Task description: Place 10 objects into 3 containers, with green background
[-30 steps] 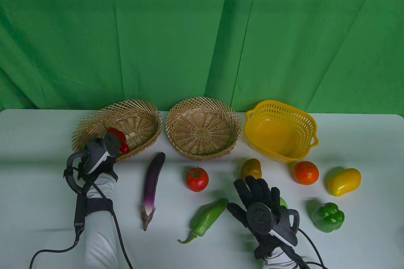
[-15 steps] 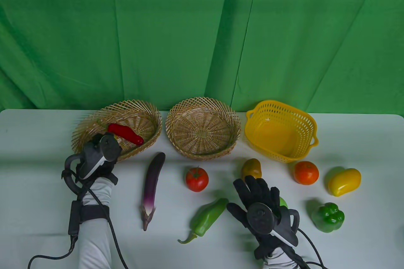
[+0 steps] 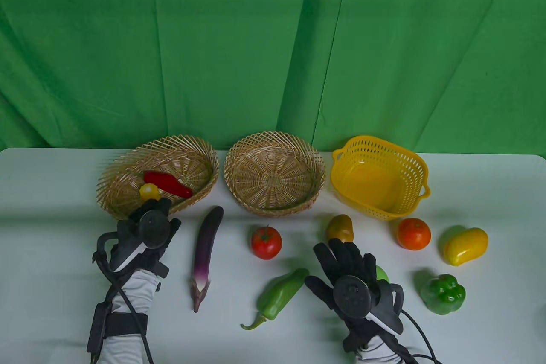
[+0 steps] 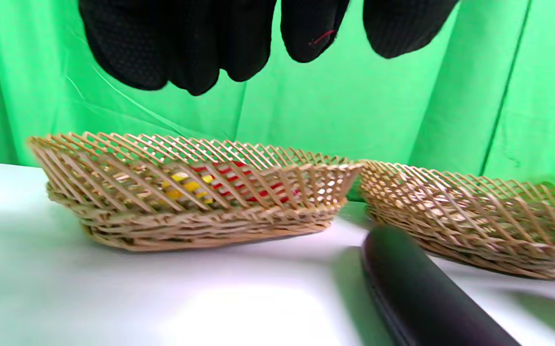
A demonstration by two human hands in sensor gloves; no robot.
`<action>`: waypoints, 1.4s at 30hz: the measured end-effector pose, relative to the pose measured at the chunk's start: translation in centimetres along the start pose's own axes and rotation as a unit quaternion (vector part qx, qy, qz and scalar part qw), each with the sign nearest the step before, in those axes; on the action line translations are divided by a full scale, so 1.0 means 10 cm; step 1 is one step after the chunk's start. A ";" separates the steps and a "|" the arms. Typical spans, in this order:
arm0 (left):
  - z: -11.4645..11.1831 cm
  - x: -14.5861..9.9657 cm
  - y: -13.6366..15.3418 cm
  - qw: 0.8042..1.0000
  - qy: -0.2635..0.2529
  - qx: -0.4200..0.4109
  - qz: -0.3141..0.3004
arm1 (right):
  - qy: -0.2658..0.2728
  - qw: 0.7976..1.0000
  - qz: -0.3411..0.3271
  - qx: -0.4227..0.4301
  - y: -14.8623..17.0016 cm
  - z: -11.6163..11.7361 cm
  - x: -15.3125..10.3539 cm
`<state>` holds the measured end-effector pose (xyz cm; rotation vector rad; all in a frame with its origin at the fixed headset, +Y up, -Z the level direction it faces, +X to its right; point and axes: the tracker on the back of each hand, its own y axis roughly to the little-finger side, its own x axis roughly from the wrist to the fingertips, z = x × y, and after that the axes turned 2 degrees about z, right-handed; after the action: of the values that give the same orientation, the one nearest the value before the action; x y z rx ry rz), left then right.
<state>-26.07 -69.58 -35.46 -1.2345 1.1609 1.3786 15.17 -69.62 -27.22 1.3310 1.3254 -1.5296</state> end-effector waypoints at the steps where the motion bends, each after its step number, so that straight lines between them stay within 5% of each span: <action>1: -0.01 -0.03 -0.02 1.000 0.003 0.001 -0.005 | 0.001 1.000 -0.001 0.001 0.00 0.00 0.00; 24: -0.73 -0.41 -0.48 0.989 0.122 0.026 -0.074 | 0.002 1.000 -0.008 0.005 -0.02 0.00 -0.02; 36: -0.80 -0.42 -0.57 0.981 0.179 0.043 -0.057 | 0.002 1.000 -0.008 0.005 -0.02 0.00 -0.02; 42: -0.85 -0.43 -0.62 0.984 0.162 0.060 -0.041 | 0.002 1.000 -0.008 0.005 -0.02 0.00 -0.02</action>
<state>-18.59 -77.33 -32.03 -1.4382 1.3777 1.0562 14.96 -69.61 -27.01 1.3327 1.3357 -1.5476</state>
